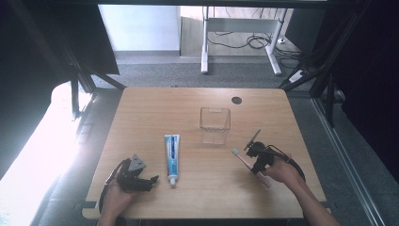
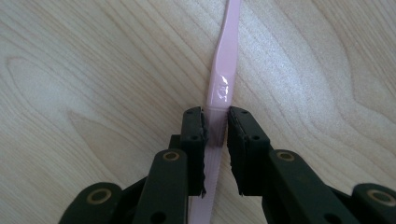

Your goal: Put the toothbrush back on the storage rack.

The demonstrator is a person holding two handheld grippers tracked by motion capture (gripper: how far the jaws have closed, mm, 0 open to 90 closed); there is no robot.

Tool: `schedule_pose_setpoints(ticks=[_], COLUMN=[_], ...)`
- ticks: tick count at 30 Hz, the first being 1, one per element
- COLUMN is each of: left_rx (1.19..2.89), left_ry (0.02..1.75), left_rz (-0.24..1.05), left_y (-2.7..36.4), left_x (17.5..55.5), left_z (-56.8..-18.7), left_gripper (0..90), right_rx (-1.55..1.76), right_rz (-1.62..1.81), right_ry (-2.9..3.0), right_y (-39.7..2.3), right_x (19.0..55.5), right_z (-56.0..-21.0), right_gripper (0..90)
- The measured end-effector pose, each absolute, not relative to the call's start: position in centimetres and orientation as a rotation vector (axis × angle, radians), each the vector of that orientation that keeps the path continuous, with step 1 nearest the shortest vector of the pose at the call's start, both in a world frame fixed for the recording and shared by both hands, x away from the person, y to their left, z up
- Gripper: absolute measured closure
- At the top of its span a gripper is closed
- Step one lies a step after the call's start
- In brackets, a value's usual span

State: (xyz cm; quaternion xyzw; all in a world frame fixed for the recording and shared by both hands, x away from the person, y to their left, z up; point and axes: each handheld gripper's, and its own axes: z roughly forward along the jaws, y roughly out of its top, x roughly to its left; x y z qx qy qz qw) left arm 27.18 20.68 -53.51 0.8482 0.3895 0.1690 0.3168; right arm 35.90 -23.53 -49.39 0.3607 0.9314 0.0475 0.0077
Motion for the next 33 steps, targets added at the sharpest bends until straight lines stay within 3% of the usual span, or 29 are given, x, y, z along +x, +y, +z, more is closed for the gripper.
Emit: schedule_pose_setpoints(ticks=[17, 33], left_rx=[2.245, 2.237], left_ry=[1.018, 1.021], left_rz=[0.447, 0.453], left_y=[20.5, 20.6], left_x=[27.1, 27.1], left_z=[-53.6, -53.5], left_gripper=[14.5, 14.5], right_rx=[1.166, 1.142], right_rz=[0.086, 0.215], right_ry=[2.937, 2.907], right_y=[-23.0, -24.0], right_x=[36.7, 36.0], right_z=[-49.8, -47.7], right_gripper=[79.1, 79.3])
